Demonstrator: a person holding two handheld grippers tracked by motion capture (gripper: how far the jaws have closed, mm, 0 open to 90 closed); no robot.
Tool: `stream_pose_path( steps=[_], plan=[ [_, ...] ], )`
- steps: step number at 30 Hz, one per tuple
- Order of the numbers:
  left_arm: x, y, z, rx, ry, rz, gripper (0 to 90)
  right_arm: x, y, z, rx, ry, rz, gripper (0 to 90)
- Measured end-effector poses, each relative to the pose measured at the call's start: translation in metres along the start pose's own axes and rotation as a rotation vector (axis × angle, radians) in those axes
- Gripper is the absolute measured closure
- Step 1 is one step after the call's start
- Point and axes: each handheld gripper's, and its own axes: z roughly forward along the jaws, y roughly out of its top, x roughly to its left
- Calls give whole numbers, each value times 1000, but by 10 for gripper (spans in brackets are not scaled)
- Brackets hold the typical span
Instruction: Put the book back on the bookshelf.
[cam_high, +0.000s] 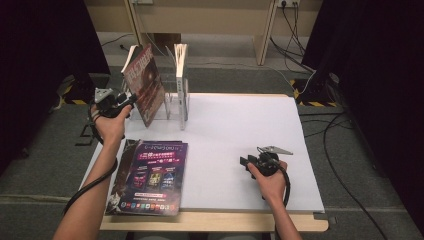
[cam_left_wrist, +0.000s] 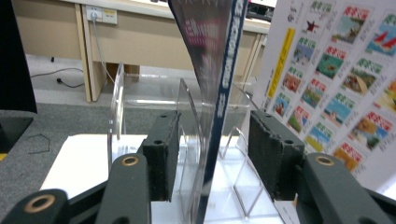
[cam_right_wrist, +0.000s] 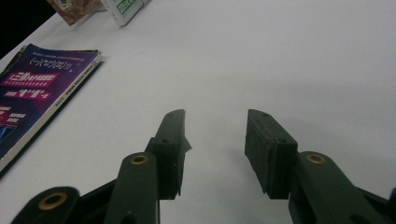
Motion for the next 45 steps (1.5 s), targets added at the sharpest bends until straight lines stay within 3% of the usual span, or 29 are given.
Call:
stream_pose_path(
  steps=[11, 15, 20, 25, 35, 45],
  plan=[
    [1, -24, -21, 118, -50, 21, 523, 12, 9, -2, 1, 14, -11, 575],
    [1, -38, -30, 192, -79, 26, 532, 16, 13, -1, 4, 15, -35, 574],
    [5, -56, -39, 295, -86, -10, 544, 26, 19, 2, 23, 20, -47, 571],
    [7, -79, -49, 394, -103, -22, 550, 37, 22, 11, 45, 47, -53, 568],
    [14, -107, -62, 476, -111, -78, 560, 61, 25, 33, 111, 96, -80, 563],
    [18, -123, -68, 511, -134, -125, 586, 80, 28, 56, 171, 152, -104, 557]
  ],
)
